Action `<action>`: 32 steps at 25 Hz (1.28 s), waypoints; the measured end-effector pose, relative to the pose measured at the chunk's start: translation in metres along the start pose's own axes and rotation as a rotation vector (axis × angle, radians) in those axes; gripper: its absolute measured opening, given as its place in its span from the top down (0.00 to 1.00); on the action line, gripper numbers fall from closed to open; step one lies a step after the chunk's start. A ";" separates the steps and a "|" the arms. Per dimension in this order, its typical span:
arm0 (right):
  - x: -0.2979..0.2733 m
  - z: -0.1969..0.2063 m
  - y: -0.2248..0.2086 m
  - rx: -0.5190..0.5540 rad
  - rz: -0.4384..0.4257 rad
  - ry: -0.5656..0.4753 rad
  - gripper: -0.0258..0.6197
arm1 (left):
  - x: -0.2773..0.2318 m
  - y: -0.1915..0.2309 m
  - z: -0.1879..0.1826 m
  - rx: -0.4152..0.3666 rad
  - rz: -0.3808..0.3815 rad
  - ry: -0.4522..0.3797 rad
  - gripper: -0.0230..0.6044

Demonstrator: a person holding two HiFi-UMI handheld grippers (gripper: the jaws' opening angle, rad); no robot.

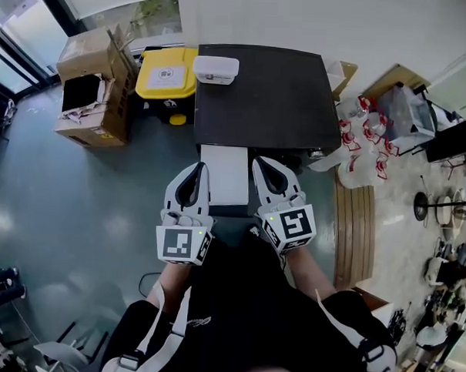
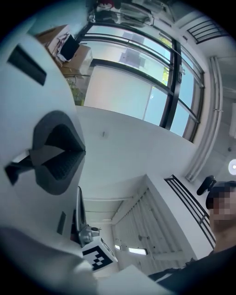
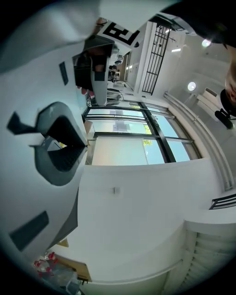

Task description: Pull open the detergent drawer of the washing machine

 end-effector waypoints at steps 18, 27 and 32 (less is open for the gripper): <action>0.049 -0.048 -0.055 0.066 0.020 -0.112 0.95 | -0.016 -0.056 -0.056 -0.038 -0.058 -0.053 0.93; 0.058 -0.049 -0.068 0.076 0.003 -0.119 0.95 | -0.026 -0.079 -0.058 -0.079 -0.075 -0.041 0.93; 0.056 -0.043 -0.071 0.086 0.001 -0.112 0.95 | -0.027 -0.085 -0.047 -0.052 -0.066 -0.017 0.93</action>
Point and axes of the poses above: the fingertips, and each gripper's own axes: x backward along the fingers, y to its left, z out of its underside, the point moved 10 cm from there along x, backward along the fingers, and after that the axes turned 9 degrees about y, right-handed, at the moved point
